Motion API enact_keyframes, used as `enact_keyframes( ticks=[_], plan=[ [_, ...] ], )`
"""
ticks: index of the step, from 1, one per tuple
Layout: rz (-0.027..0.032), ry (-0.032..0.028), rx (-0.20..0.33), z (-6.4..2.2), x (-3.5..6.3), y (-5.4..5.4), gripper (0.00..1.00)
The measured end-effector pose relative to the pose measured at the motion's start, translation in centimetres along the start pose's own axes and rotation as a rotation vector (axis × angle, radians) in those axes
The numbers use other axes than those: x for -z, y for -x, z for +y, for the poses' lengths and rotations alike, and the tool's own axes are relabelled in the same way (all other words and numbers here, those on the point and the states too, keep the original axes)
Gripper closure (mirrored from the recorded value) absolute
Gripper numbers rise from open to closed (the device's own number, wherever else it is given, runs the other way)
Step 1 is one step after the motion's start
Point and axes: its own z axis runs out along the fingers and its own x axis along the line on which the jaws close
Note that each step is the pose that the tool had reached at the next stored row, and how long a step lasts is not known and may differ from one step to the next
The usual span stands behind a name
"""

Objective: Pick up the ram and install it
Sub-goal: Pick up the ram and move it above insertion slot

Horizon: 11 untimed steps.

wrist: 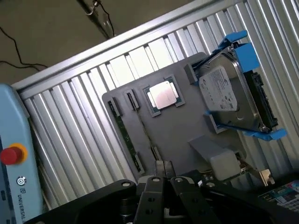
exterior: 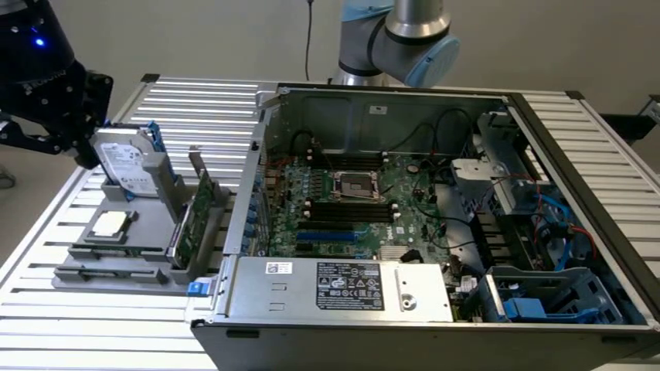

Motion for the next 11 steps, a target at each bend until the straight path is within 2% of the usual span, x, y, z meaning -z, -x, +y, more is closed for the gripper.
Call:
enact_keyframes(
  ticks=[11],
  plan=[
    [0.0062,-0.0052,0.201,0.00,-0.14,0.00,0.89]
  ],
)
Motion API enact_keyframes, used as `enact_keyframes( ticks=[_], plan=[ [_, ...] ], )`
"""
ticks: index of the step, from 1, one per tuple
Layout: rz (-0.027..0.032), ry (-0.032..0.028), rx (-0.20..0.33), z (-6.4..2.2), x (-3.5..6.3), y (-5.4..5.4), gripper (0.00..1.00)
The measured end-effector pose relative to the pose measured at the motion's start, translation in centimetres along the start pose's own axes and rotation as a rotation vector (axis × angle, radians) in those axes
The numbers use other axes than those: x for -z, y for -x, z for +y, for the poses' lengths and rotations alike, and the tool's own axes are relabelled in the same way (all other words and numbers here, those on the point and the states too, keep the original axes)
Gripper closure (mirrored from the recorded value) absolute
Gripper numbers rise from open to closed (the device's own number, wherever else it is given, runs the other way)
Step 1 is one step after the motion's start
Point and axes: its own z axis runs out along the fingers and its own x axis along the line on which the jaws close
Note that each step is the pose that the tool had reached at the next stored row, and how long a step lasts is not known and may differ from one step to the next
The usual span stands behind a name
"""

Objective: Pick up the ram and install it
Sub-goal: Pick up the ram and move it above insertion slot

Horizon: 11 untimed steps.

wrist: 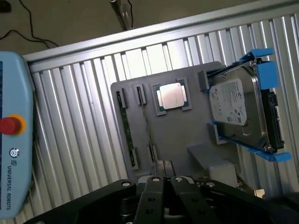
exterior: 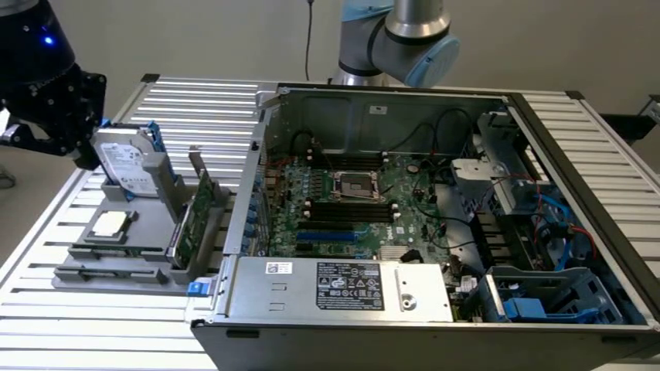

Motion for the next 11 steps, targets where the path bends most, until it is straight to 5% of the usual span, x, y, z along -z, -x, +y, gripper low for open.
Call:
enact_keyframes(
  ticks=[11],
  plan=[
    [0.0060,-0.0064,0.200,-0.01,-0.09,0.00,0.89]
  ],
)
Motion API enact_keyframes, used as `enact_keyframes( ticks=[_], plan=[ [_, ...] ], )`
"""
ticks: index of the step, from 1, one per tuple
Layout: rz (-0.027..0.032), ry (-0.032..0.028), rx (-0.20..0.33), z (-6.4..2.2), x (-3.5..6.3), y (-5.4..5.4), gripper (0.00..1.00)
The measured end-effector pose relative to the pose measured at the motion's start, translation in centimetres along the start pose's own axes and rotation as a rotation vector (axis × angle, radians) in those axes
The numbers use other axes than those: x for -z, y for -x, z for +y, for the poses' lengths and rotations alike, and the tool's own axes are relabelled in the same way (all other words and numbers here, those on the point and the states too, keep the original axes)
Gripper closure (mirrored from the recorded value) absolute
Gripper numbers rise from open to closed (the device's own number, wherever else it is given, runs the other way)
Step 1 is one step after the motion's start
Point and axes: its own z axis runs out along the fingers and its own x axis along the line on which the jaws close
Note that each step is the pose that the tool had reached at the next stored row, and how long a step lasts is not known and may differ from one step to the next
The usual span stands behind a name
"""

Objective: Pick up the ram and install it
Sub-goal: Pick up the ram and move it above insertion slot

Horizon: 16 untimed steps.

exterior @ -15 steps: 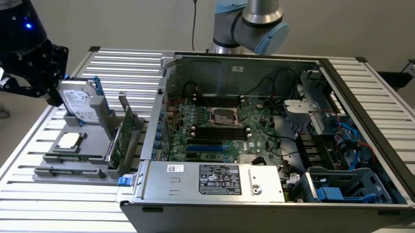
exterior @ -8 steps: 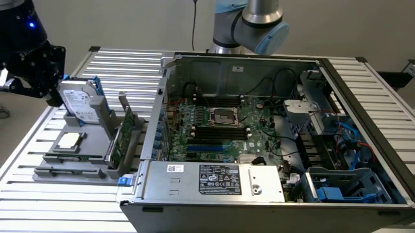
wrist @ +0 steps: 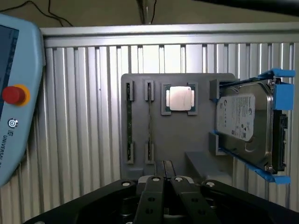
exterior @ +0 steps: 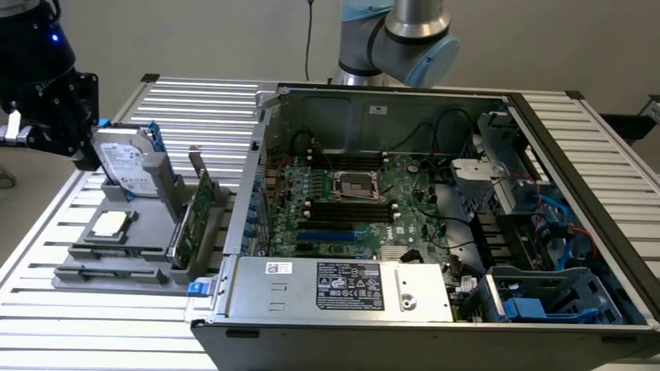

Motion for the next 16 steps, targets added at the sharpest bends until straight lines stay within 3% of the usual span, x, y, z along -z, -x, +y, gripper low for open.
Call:
enact_keyframes(
  ticks=[3,7,14,16],
  plan=[
    [0.0011,-0.0011,0.044,0.06,-0.03,0.00,0.89],
    [0.0014,-0.0011,0.049,0.05,-0.02,0.00,0.89],
    [0.0015,-0.0023,0.054,0.35,-0.11,-0.07,0.64],
    [0.0010,-0.0059,0.056,0.83,-0.41,-0.17,0.64]
  ],
)
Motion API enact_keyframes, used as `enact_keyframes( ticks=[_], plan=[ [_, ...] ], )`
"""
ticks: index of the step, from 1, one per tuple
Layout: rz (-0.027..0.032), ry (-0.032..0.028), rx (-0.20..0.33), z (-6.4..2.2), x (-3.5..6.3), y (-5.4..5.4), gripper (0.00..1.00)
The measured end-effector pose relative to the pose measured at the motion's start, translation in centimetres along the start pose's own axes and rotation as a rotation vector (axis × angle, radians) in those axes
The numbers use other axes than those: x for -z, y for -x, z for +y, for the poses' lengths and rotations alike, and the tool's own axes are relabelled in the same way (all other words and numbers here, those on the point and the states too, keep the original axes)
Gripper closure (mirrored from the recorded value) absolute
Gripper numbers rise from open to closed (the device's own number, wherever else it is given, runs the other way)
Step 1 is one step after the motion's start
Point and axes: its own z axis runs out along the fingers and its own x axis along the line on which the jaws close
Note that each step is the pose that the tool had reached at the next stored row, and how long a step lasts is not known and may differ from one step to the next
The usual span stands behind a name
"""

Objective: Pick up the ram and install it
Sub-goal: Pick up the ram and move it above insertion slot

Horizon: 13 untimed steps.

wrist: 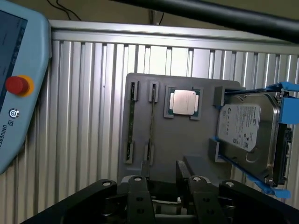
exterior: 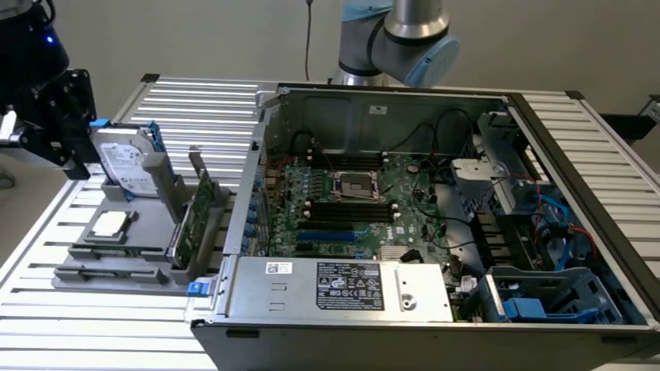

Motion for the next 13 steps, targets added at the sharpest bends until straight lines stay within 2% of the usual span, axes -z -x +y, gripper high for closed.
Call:
enact_keyframes(
  ticks=[3,13],
  plan=[
    [-0.0013,-0.0001,0.002,0.35,-0.55,-0.5,0.64],
    [-0.0013,0.0000,0.015,0.45,-2.40,-2.1,0.64]
  ],
)
